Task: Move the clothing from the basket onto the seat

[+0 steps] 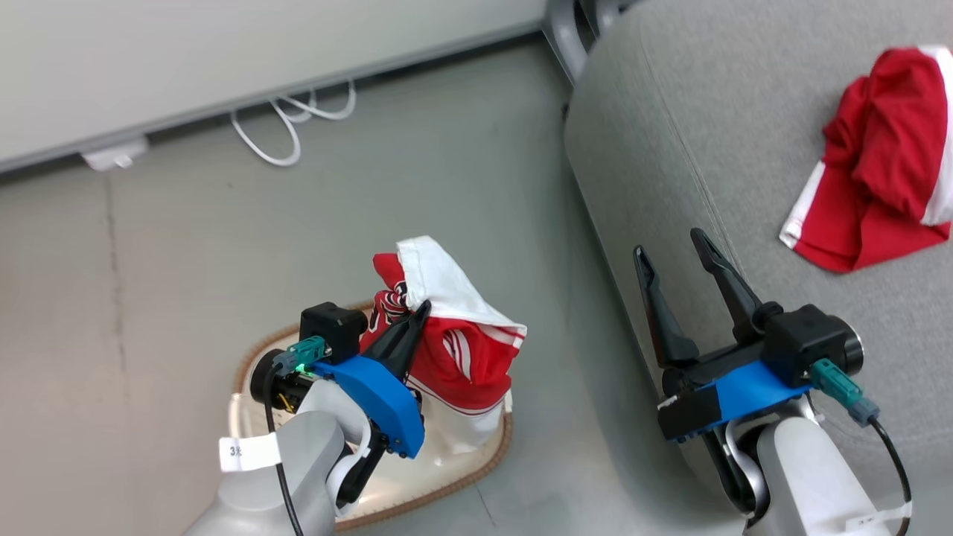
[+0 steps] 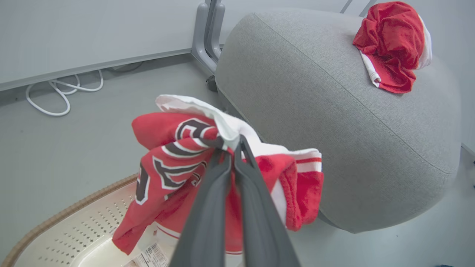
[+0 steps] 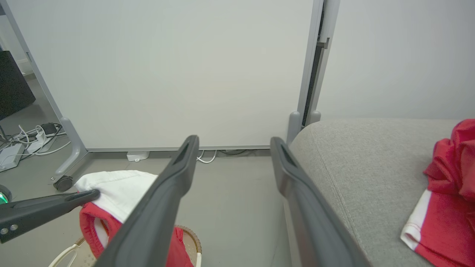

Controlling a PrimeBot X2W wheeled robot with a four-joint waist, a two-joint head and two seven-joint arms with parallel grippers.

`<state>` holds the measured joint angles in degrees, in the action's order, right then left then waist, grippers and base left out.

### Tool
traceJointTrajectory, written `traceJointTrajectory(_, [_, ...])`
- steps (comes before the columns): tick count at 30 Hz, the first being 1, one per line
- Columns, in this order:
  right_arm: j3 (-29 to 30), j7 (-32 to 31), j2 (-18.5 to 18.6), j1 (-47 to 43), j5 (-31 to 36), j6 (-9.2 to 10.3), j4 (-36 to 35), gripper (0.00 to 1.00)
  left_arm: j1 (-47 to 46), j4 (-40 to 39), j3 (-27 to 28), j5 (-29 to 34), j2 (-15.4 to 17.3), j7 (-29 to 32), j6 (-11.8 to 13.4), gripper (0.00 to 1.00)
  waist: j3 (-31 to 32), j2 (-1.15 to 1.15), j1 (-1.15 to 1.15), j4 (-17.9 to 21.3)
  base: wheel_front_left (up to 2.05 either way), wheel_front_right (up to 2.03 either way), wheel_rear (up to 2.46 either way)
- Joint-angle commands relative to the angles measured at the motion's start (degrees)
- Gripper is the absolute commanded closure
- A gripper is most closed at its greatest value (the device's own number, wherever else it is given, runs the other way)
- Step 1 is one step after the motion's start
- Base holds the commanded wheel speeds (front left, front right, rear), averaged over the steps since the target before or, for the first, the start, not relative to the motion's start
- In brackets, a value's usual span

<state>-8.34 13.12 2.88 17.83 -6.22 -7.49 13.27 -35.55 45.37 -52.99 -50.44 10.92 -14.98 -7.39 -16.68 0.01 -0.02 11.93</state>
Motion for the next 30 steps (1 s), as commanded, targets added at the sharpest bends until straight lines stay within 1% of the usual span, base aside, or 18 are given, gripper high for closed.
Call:
traceJointTrajectory(1, [0.16,-0.38,0.01,-1.53,-0.15,-0.01,-0.16,0.00,0.96,-1.11,1.12,1.28,0.03,-0.28,-0.14,1.00,4.35,-0.01,0.02,-3.27,0.00,0.00,0.00])
traceJointTrajectory(7, [-0.03,-1.57,0.01,-3.48,-0.52,-0.01,-0.34,0.00,3.47,-5.36,4.13,5.57,-0.01,-0.29,-0.14,1.00,8.55,-0.01,0.02,-5.31,0.00,0.00,0.00])
traceJointTrajectory(11, [-0.08,-2.17,0.01,-4.43,-0.63,-0.01,-0.18,0.00,3.50,-7.20,4.70,7.20,-0.15,-0.29,-0.14,1.00,10.86,-0.01,0.02,-6.45,0.00,0.00,0.00])
traceJointTrajectory(13, [-0.30,-2.33,0.01,-5.03,-0.75,-0.01,0.01,0.00,2.63,-7.61,3.88,7.66,-0.23,-0.29,-0.14,1.00,11.91,-0.01,0.02,-6.90,0.00,0.00,0.00])
traceJointTrajectory(23, [-1.68,-3.19,0.00,-7.07,-1.62,-0.01,1.12,0.00,-2.67,-9.15,1.46,7.08,-1.15,-0.30,-0.14,1.00,15.20,-0.01,0.02,-8.12,0.00,0.00,0.00])
traceJointTrajectory(30, [-1.95,-3.33,0.00,-8.03,-1.85,-0.01,1.57,0.00,-5.30,-9.29,0.43,6.19,-1.59,-0.30,-0.14,1.00,15.93,-0.01,0.02,-8.28,0.00,0.00,0.00])
